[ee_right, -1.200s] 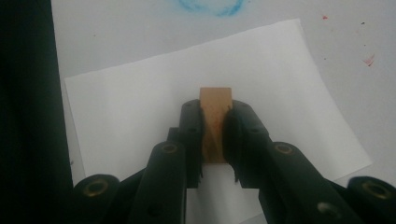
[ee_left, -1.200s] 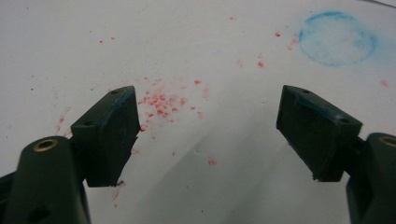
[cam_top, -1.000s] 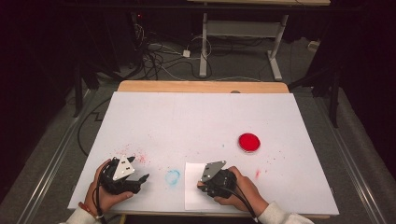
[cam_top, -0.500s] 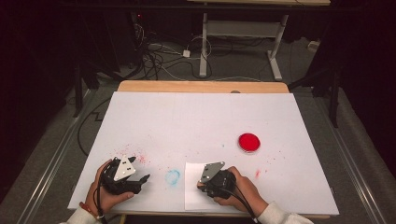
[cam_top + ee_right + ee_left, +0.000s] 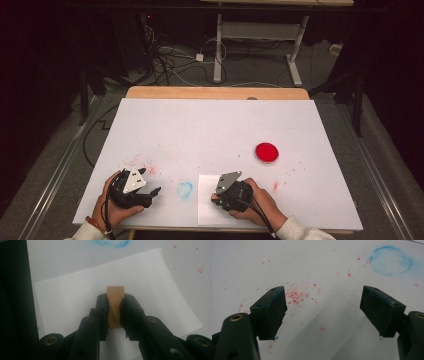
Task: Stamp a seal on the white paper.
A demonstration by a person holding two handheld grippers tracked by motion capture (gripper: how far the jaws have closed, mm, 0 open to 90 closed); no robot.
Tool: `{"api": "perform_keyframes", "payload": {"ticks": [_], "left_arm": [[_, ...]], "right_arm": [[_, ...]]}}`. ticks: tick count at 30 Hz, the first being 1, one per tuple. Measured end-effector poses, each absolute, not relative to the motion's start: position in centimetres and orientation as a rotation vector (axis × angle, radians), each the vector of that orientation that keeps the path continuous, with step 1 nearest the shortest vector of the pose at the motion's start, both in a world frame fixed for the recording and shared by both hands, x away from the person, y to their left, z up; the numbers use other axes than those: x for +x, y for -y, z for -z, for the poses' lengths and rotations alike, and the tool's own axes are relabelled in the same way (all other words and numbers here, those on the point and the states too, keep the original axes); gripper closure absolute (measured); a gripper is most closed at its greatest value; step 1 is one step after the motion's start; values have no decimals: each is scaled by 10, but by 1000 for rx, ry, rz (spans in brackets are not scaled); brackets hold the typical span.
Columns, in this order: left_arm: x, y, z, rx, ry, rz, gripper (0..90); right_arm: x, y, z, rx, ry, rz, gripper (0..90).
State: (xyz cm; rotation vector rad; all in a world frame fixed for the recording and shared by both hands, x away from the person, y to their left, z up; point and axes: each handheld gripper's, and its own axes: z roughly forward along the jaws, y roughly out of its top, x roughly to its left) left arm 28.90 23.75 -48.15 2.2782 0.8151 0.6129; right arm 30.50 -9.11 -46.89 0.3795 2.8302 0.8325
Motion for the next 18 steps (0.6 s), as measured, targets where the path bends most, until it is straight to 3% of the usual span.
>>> {"api": "perform_keyframes", "payload": {"ticks": [18], "left_arm": [[289,-239,481,2275,-813,-614,208]], "right_arm": [[302,106,434,375,-2742,-968,760]]}}
